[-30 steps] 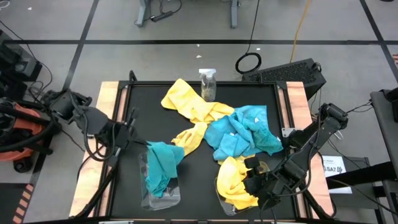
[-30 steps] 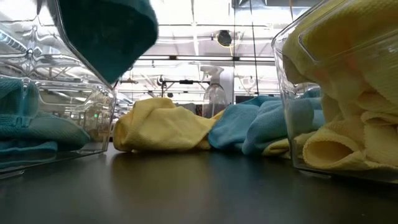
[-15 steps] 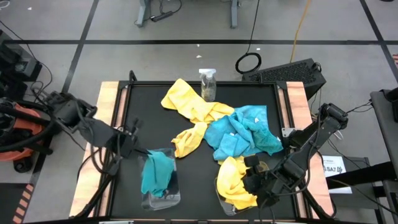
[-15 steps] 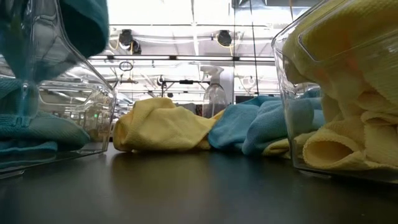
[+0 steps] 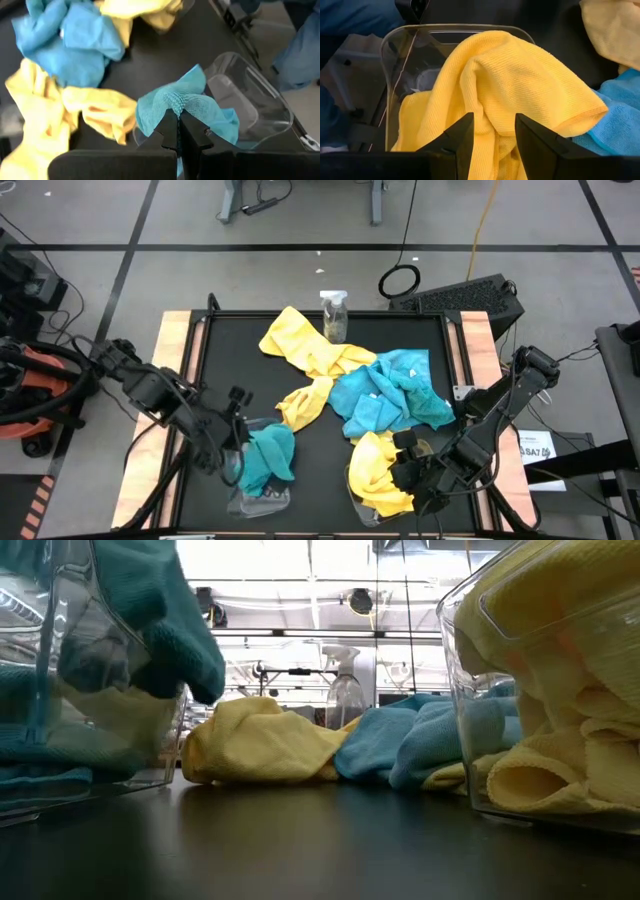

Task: Sort microfiber towel by color & place in baskets
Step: Put the blue microfiber towel into the left transparent bin

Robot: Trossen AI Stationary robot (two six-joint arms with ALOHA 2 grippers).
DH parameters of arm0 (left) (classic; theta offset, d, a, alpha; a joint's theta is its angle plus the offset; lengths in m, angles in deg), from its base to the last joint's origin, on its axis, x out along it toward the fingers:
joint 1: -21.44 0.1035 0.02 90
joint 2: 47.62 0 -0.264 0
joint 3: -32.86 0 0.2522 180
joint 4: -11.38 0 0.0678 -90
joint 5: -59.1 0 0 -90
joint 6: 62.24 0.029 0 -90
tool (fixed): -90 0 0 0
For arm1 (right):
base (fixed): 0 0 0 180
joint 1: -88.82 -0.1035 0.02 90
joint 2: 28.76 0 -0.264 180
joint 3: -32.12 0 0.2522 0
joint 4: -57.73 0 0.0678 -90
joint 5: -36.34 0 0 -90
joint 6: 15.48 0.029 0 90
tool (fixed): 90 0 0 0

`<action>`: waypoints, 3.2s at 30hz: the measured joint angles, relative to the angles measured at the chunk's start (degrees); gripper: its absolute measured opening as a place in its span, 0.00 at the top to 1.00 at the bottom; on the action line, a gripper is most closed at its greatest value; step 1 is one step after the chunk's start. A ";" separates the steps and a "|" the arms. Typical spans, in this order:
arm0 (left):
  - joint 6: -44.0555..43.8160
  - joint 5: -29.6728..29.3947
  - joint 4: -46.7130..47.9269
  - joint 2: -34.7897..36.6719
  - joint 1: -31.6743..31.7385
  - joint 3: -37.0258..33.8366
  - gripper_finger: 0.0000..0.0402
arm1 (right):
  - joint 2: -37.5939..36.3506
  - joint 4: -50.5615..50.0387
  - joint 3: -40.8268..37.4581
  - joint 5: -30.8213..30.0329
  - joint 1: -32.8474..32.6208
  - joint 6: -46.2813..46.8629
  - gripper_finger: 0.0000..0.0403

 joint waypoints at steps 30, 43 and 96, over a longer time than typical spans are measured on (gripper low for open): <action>-10.71 -8.59 4.53 10.03 -4.99 -3.99 1.00 | 0.00 -0.11 0.00 -1.42 0.17 -2.10 0.66; -7.74 -6.64 -7.85 8.55 -4.62 -19.01 1.00 | 0.00 -0.11 0.00 -1.29 0.17 -1.63 0.66; -7.55 15.74 -44.62 1.55 10.05 -51.89 0.39 | -0.02 0.07 0.02 -1.38 0.17 -2.49 0.66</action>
